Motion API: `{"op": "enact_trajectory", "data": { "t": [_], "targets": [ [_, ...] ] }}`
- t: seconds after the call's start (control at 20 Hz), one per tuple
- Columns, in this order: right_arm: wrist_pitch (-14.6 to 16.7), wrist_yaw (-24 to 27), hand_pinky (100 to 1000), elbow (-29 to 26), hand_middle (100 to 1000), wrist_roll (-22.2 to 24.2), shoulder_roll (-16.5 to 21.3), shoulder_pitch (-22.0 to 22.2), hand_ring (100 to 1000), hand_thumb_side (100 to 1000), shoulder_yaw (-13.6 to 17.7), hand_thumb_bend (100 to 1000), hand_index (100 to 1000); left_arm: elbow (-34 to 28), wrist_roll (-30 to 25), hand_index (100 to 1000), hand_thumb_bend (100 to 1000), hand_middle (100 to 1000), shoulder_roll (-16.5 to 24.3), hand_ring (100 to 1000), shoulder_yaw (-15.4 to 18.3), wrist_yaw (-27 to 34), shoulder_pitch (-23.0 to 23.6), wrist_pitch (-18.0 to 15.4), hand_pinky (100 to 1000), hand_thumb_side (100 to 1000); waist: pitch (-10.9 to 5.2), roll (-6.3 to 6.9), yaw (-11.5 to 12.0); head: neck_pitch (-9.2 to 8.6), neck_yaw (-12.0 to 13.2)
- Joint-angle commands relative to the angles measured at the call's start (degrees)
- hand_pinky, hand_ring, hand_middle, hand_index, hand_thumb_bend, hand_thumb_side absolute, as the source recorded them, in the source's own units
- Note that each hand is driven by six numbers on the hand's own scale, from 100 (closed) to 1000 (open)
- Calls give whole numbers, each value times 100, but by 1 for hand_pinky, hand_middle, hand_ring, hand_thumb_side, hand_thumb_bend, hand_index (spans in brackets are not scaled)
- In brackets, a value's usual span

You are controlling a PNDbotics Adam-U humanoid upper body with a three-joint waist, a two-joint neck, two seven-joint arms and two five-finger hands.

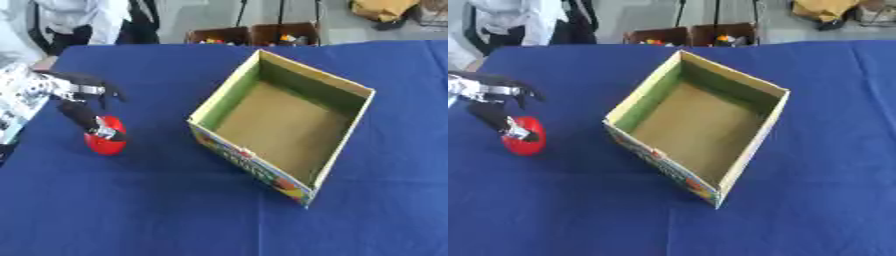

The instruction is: Pick up objects on the table and place them in the box.

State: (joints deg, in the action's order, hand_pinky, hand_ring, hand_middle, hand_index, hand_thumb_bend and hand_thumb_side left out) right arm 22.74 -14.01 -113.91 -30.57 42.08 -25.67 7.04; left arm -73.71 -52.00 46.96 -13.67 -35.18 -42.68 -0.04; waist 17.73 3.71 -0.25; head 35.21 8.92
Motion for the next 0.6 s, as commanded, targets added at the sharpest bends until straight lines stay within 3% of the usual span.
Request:
{"op": "enact_trajectory", "data": {
  "t": [0.05,0.4,0.6],
  "targets": [
    [-10,55,740,-68,741,-9,123,-32,747,1000,75,100,831,-62,3,1000,524,992,304,836,111,130,-1,80,508,600,-166,6,27,-18,15],
    [-12,52,741,-68,739,-15,101,-27,746,1000,81,100,824,-162,3,1000,522,970,360,812,57,302,165,191,489,593,-149,-13,50,-40,32],
    [-7,46,741,-68,739,-22,100,-23,746,1000,87,100,824,-88,3,1000,467,972,373,804,17,177,232,206,487,549,-130,-27,33,-51,49]
  ]
}}
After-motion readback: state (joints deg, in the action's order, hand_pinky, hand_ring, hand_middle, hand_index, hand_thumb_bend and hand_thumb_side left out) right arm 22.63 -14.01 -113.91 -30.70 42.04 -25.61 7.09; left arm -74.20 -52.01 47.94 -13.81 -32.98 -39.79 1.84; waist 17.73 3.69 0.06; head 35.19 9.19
